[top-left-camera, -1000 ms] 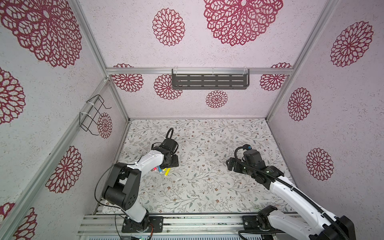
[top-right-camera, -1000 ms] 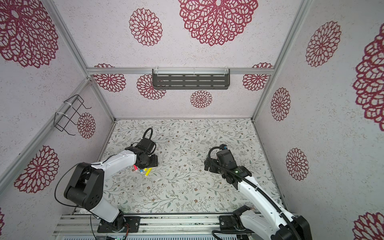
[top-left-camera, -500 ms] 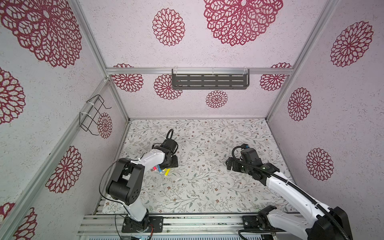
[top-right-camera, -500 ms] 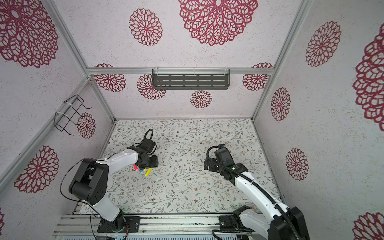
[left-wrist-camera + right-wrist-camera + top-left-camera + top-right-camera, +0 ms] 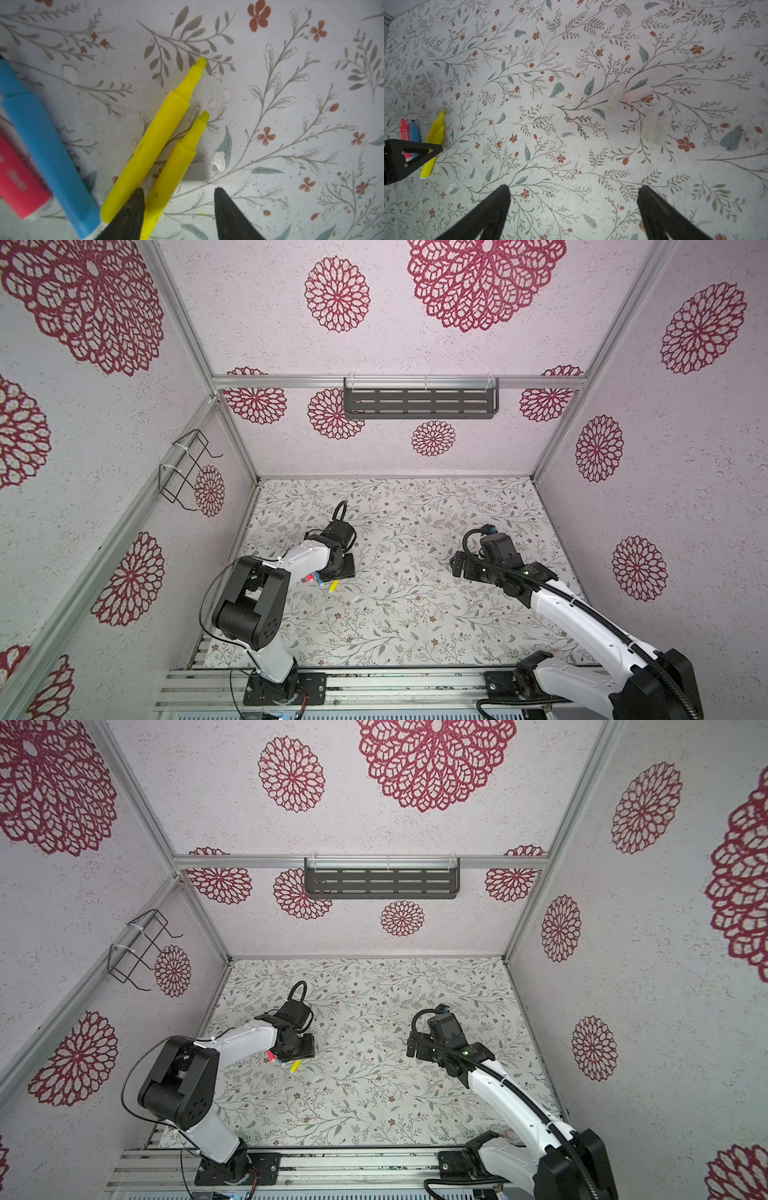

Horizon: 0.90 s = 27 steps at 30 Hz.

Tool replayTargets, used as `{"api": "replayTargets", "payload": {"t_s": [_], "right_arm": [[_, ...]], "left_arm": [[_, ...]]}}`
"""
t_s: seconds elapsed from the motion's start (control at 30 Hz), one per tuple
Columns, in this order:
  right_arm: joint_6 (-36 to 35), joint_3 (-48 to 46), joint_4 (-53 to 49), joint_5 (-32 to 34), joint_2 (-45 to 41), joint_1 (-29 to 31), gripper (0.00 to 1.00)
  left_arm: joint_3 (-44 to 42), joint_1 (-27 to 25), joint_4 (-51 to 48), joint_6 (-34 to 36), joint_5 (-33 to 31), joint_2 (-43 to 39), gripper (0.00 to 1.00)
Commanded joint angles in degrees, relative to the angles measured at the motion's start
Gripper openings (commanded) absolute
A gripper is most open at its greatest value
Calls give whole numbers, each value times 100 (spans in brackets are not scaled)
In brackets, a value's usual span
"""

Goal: Insert the pens into the pen caps
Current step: 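Lower the open left gripper around the nearer yellow highlighter, then close the left gripper on the yellow highlighter and lift it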

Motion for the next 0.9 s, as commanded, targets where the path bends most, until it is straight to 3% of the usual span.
{"api": "replayTargets", "payload": {"t_s": [0.0, 0.5, 0.87], "right_arm": [[-72, 229, 42, 78, -12, -36, 99], [-53, 157, 8, 113, -127, -29, 99], [-33, 138, -36, 139, -240, -37, 99]], "left_arm": [[-91, -51, 107, -101, 23, 97, 56], [-209, -283, 117, -125, -52, 214, 41], [-163, -663, 144, -142, 28, 458, 23]]}}
